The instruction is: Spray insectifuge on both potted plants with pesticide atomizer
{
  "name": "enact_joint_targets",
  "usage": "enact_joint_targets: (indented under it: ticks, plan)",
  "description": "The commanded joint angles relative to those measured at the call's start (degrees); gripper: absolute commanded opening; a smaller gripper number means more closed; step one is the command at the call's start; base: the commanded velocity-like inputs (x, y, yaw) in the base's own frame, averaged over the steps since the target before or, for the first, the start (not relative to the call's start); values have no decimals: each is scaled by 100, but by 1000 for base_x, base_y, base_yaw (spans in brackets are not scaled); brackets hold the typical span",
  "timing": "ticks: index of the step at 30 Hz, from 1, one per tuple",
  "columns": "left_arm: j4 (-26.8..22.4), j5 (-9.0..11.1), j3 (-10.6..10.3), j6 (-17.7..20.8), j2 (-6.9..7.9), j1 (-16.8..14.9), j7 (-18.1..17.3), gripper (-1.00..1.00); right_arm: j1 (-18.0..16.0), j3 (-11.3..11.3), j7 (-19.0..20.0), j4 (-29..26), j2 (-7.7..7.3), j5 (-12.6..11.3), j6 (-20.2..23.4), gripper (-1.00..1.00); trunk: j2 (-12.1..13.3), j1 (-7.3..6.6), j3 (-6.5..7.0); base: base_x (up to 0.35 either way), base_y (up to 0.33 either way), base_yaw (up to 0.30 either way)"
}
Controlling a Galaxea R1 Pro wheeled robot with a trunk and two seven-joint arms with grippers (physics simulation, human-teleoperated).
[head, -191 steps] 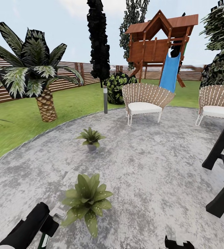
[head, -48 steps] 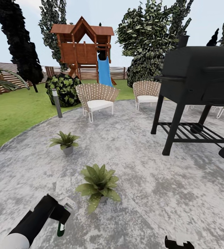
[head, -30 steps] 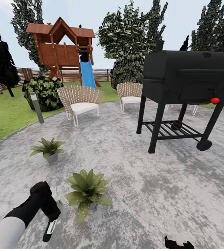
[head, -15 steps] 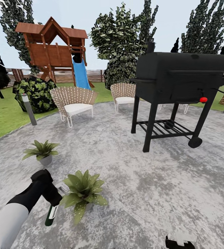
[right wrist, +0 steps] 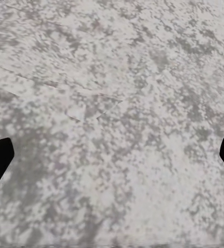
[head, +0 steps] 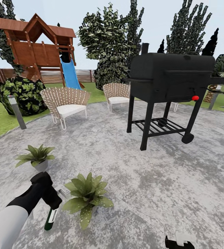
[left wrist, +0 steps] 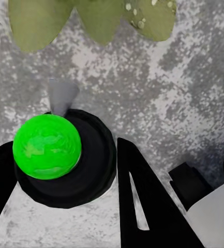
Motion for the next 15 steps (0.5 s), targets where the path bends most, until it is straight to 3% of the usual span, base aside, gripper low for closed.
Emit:
enact_joint_targets:
  ticks: [1, 10, 15]
  plan:
    - [-8, -32, -15, 40, 7, -1, -40, -100, -6, -45, -19, 8, 1, 60, -19, 100, -2, 0, -6, 24, 334, -266]
    - [-6, -37, -13, 35, 9, -1, -39, -100, -5, -45, -19, 8, 1, 59, -19, 100, -2, 0, -6, -183, 289, -266]
    - [6, -29, -13, 26, 3, 0, -48, -100, -5, -45, -19, 8, 1, 59, -19, 100, -2, 0, -6, 49, 323, -266]
